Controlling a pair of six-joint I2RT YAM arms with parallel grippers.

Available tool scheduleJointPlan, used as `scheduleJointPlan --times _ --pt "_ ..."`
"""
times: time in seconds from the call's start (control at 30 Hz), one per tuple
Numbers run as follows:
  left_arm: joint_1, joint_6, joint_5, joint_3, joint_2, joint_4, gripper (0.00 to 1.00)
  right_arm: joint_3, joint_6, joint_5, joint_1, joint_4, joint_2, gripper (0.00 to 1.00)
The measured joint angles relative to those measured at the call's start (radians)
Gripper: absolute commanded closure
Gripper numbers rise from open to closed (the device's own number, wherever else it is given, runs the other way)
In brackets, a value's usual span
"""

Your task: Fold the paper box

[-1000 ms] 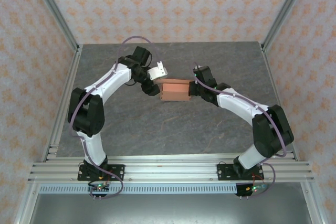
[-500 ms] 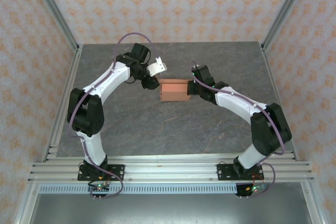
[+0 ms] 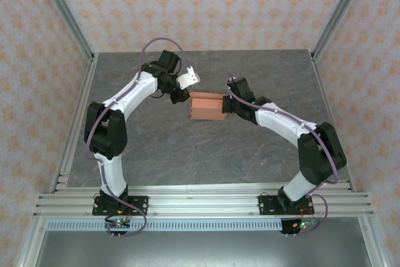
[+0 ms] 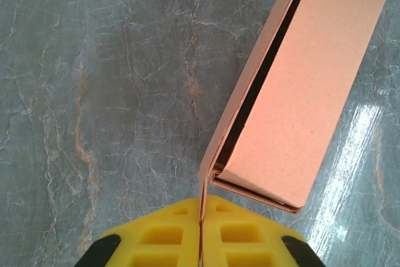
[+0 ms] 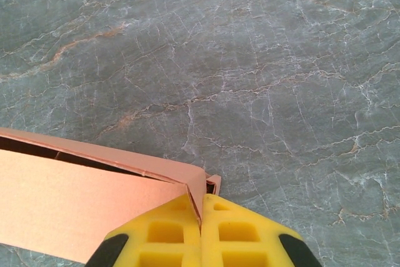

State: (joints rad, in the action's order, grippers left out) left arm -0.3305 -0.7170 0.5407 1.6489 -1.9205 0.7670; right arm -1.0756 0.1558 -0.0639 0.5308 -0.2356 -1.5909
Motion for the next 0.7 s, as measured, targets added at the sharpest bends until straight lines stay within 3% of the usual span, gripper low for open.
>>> scheduleJointPlan --times 0.7 --pt "-0.071 0.552 -0.203 -0.002 0.000 -0.037 1.00 -0.024 0.095 0.095 0.051 -0.015 -0.024 1.00"
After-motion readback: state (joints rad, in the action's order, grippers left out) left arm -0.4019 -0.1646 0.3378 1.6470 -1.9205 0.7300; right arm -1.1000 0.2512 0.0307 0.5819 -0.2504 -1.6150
